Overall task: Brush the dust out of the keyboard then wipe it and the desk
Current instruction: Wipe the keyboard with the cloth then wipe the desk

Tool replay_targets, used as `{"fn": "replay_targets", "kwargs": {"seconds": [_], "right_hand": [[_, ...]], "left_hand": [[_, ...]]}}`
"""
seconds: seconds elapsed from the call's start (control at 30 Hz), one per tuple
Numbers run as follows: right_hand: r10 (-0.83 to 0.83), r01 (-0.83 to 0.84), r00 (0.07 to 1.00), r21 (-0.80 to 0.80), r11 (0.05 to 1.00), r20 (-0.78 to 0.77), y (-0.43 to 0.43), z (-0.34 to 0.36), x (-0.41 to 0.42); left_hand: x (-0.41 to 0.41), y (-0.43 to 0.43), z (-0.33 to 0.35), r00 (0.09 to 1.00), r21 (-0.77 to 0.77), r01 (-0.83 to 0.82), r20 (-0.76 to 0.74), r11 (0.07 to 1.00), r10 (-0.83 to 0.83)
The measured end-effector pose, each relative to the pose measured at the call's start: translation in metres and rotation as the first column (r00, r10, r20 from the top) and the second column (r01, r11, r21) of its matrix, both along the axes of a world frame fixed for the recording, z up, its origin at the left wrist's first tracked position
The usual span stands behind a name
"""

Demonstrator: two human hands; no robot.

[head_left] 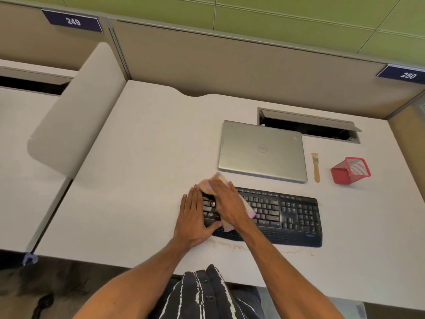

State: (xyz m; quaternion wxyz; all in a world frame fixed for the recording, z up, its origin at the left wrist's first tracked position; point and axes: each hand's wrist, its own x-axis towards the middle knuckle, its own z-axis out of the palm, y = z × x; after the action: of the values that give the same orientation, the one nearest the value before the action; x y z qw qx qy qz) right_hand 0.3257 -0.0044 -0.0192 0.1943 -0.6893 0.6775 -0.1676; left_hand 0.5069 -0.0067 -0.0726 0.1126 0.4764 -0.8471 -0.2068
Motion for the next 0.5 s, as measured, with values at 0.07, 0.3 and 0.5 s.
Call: {"fn": "replay_targets", "kwargs": {"seconds": [0.07,0.3,0.5], "right_hand": [[0.044,-0.043,0.997,-0.016,0.999,0.061,-0.004,-0.003,0.014],[-0.021,0.022,1.000,-0.045,0.999,0.008,0.007,-0.005,0.000],[-0.254,0.255,0.967,-0.042,0.966,0.031,0.034,0.001,-0.032]], "left_hand": [[0.002,0.002,-0.002,1.000,-0.016,0.005,-0.016,1.000,-0.005],[0.002,0.003,-0.003,0.999,-0.012,-0.018,0.036,1.000,0.019],[0.002,0.004,0.000,0.996,0.004,-0.035,0.087,0.999,0.035]]}}
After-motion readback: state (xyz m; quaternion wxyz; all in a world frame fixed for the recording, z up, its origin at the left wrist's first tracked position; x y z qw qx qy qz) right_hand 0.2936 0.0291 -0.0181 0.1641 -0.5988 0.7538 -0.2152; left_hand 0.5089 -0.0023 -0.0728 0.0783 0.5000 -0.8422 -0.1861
